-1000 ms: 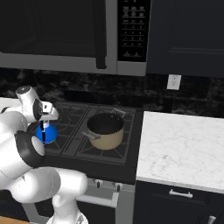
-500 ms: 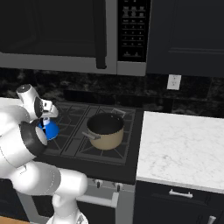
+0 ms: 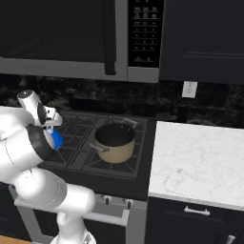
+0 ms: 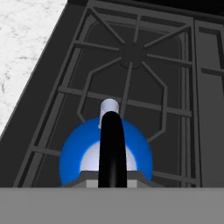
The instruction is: Pick the kettle from the counter and place it on a stove burner. Then turn the burner on.
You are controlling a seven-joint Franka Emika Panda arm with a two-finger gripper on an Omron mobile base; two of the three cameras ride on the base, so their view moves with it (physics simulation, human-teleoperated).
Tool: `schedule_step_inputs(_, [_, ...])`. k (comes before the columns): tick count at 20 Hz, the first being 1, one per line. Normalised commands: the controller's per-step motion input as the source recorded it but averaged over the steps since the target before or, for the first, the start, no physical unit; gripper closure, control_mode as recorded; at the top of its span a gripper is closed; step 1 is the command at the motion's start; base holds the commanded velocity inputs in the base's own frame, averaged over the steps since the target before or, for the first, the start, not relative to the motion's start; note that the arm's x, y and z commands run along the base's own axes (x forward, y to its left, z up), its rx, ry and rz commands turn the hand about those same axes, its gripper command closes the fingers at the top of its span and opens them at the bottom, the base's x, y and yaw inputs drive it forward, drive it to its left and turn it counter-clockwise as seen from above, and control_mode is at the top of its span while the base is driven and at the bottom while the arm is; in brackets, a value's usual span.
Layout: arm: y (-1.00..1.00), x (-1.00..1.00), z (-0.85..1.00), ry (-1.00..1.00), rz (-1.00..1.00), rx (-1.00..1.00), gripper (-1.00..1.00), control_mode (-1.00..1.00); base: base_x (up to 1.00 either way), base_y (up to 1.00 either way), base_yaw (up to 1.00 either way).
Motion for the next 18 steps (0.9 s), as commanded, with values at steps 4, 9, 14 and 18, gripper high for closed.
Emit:
schedule_step_inputs(4, [0.0,0.0,-0.33,0.0,0.0,0.0,1.0,-1.0,0.0,0.0,0.0])
schedule_step_inputs(9, [0.0,0.0,-0.11,0.0,0.0,0.0,1.0,-1.0,0.0,0.0,0.0])
schedule_step_inputs(14, [0.0,0.0,0.0,0.0,0.0,0.0,1.0,-1.0,0.0,0.0,0.0])
schedule_step_inputs(18, [-0.08,-0.03,0.0,-0.05,-0.03,0.0,1.0,-1.0,0.0,0.0,0.0])
